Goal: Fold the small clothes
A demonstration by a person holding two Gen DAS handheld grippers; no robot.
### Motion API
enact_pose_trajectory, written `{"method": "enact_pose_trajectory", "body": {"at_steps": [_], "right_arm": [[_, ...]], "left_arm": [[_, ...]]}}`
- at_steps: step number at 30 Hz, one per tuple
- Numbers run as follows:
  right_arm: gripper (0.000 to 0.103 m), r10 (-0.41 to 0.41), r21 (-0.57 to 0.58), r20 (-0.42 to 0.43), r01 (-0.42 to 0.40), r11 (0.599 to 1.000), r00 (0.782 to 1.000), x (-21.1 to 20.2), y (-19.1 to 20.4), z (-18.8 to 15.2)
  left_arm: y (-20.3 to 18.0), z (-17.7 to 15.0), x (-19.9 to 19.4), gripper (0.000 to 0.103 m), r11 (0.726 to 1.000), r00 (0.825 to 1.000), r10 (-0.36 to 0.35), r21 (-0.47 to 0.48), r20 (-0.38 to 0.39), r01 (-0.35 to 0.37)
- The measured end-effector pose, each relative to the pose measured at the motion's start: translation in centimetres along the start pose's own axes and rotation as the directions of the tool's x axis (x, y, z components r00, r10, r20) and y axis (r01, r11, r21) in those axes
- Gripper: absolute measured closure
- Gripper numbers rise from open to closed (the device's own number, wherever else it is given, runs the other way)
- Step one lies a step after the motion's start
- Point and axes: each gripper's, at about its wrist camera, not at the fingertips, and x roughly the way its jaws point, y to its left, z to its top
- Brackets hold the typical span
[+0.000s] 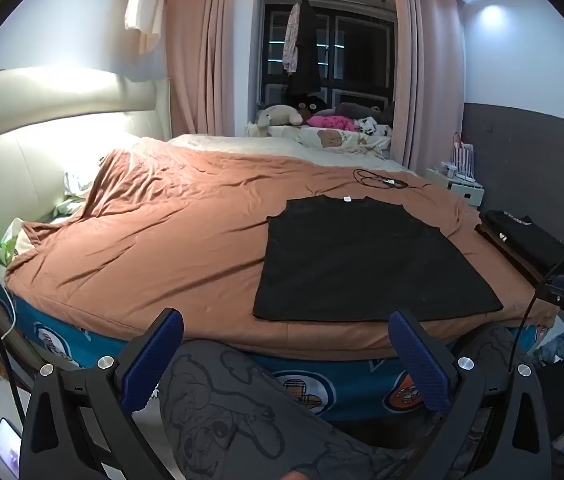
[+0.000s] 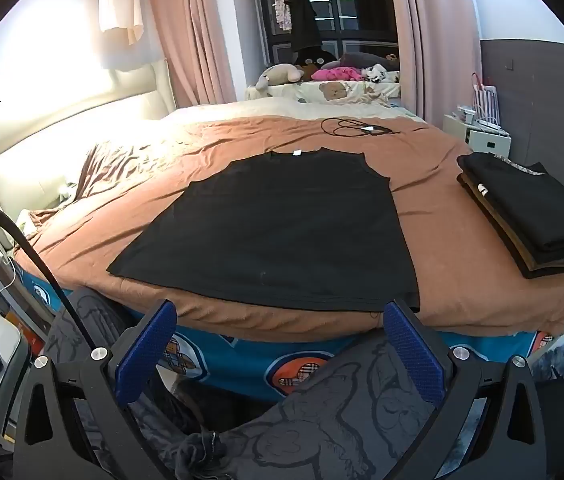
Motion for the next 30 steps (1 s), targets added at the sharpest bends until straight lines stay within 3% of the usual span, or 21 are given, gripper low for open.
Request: {"method": "enact_pose_trajectory", "body": {"at_steps": [9, 11, 30], "right_arm": [[0.000, -0.005, 0.004, 0.002, 0.005, 1.000, 1.000, -0.24, 0.10, -0.08], [0.000, -0.004, 0.001, 0.004, 0.004, 1.000, 1.000, -0.17, -0.03, 0.00], [0.000, -0.005, -0.002, 0.017, 0.005, 1.000, 1.000, -0.64, 0.06, -0.01]], "left_arm": [[-0.14, 0.23, 0.39, 0.000, 1.000, 1.000, -0.018, 0.001, -0.020, 0.018], [-0.13, -0.34, -0.25, 0.000, 1.000, 1.000, -0.028, -0.011, 0.010, 0.028], [-0.17, -0.66, -0.47, 0.000, 1.000, 1.000, -0.025, -0.002, 0.018, 0.025]]}}
